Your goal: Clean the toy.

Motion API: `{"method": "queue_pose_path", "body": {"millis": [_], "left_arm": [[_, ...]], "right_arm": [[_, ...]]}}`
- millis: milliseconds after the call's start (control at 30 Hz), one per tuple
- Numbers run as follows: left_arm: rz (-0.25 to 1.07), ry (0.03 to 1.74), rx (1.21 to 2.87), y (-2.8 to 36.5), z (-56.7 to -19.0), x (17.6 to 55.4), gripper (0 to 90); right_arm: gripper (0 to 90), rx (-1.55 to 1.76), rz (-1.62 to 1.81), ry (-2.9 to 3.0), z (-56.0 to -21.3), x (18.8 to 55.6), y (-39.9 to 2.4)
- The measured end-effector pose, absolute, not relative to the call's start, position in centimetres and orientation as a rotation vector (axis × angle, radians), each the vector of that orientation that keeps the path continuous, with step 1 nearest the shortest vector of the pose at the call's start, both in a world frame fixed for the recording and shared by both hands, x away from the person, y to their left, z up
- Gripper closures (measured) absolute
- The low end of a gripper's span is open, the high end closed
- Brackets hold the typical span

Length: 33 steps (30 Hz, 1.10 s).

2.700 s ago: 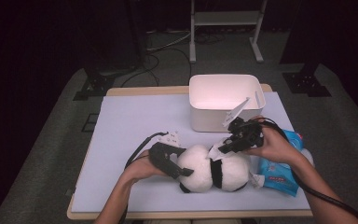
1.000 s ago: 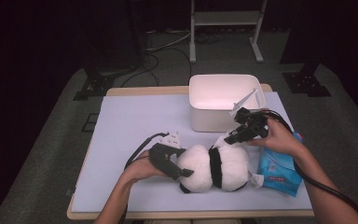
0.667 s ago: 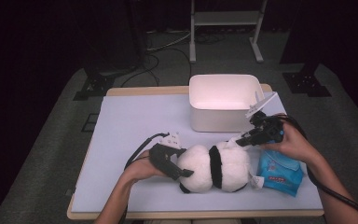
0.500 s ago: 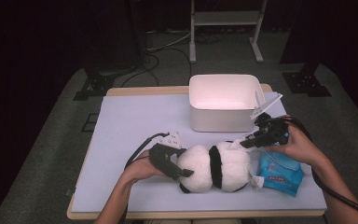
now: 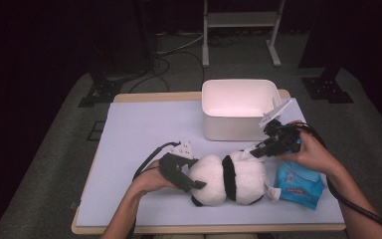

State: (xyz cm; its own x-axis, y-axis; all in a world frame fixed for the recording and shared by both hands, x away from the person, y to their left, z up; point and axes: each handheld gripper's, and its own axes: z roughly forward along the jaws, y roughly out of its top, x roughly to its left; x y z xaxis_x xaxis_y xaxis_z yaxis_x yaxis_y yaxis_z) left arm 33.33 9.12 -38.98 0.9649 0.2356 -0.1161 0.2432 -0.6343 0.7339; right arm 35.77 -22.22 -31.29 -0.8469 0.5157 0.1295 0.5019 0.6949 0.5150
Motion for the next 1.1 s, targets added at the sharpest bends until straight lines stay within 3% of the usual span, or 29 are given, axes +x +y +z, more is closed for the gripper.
{"method": "queue_pose_path", "body": {"millis": [633,1100], "left_arm": [[-0.016,0.338,2.272,9.2,-39.1,33.3,16.6],[-0.025,0.341,2.263,9.3,-39.1,33.5,16.6]], "right_arm": [[77.5,0.631,0.838,2.982,-31.6,35.7,-15.2],[77.5,0.658,0.847,2.96,-31.1,34.3,-17.9]]}}
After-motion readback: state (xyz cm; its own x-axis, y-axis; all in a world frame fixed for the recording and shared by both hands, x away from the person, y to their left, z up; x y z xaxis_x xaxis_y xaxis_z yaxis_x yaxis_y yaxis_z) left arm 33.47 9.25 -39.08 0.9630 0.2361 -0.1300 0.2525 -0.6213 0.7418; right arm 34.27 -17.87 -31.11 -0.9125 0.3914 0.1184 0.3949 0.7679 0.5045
